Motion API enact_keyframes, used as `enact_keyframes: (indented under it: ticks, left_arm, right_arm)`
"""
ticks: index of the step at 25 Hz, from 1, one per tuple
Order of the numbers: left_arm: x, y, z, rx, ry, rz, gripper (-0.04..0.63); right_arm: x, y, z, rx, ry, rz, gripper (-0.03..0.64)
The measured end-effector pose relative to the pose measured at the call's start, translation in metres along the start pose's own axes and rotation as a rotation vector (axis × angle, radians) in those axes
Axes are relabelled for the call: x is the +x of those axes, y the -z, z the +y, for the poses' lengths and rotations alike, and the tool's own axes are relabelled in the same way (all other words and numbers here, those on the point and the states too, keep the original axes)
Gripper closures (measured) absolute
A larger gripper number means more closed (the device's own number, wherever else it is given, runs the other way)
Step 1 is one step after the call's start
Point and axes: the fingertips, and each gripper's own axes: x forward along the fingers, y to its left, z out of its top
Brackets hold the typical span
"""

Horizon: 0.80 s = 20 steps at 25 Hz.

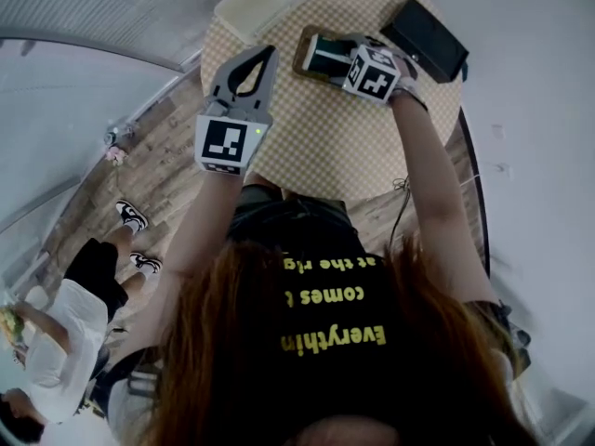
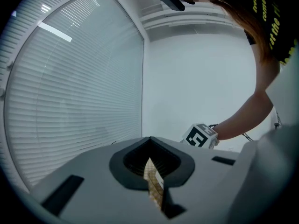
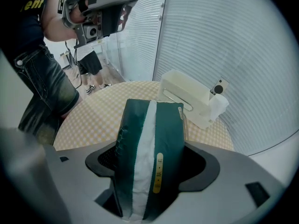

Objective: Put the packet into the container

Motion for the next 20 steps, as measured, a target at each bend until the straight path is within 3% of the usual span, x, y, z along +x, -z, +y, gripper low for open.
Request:
enact_keyframes:
  ticks: [20]
  left_arm:
    - [-0.017, 0.013, 0.006, 0.01, -0.048, 0.034, 0.595]
  right_arm:
    - [0.061, 0.027, -0.001, 0.03, -0.031, 0.137, 0.252]
